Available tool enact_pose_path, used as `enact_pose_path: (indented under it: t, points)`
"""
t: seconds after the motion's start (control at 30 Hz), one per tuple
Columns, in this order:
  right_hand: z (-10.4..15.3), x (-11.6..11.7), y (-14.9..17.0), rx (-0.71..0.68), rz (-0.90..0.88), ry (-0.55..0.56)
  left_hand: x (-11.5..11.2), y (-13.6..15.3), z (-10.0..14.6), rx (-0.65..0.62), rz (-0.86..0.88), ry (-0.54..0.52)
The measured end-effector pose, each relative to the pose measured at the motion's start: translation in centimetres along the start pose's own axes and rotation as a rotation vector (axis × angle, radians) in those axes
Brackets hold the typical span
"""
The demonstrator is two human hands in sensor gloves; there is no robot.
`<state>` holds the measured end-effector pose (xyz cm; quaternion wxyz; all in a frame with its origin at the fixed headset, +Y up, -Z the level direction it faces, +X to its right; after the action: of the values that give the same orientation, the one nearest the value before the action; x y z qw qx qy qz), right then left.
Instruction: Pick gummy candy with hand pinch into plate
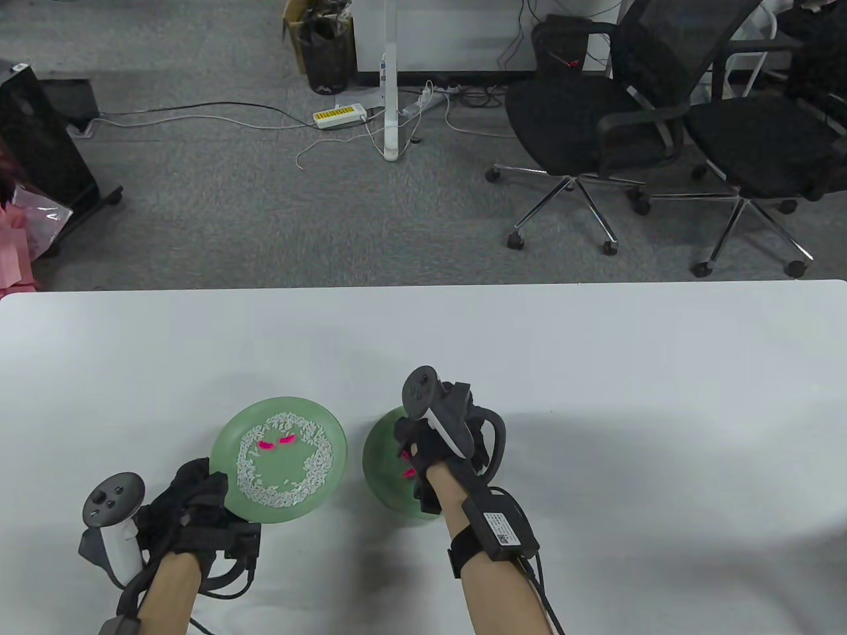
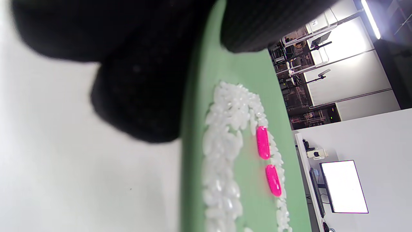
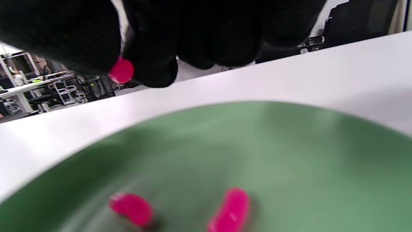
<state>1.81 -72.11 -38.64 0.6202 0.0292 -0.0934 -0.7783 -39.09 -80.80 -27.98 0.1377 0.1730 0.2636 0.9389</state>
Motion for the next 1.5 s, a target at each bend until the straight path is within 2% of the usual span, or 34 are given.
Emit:
enact_pose_path:
  t: [0.3,0.47,0.7,0.8,0.9,1.0,1.1,1.23,1.33,1.5]
  points:
    - [-0.2,2.4,-0.2,-0.005,0.164,-0.050,0.2,0.3,-0.4,-0.002,0.003,0.002]
    - [-0.3,3.0,-0.2,0.001,0.173,-0.063,0.2,0.3,-0.4,-0.001,0.007,0.004]
    - [-0.4,2.8,0.0,0.013,0.193,-0.070,0.2,0.1,-0.2,-0.001,0.007,0.006]
    - [-0.1,1.6,-0.4,0.010,0.145,-0.008,0.2,0.1,-0.2,-0.002,0.009,0.006]
    - [0.6,-0.5,-1.8,-0.018,0.059,0.043,0.1,0.1,-0.1,-0.001,0.009,0.008]
    - [2.0,-2.6,-4.7,-0.103,-0.014,0.099,0.0,0.0,0.0,-0.002,0.004,0.008]
    - [3.3,-3.4,-7.9,-0.178,-0.079,0.085,0.0,0.2,-0.2,-0.006,0.000,0.011]
    - [4.7,-2.9,-12.5,-0.259,-0.040,0.056,-0.2,0.3,-0.2,-0.017,-0.011,0.016]
    - [5.1,-1.8,-14.9,-0.228,0.078,0.032,-0.3,-0.1,0.2,-0.025,-0.019,0.013]
    - [4.9,-0.2,-16.7,-0.147,0.192,0.007,-0.4,-0.1,0.3,-0.035,-0.026,0.015]
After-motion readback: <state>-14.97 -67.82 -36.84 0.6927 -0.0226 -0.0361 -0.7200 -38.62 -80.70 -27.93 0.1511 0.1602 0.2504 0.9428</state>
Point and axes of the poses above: the tracker on the back of each hand, its own y axis roughly to the little-finger side, its own z axis roughly from the fingertips to the wrist, x = y × z, the point moved 1 cm from there along -z, roughly from the wrist to the fingertips, and after that the axes turned 1 degree about z, right-handed, at the moved point
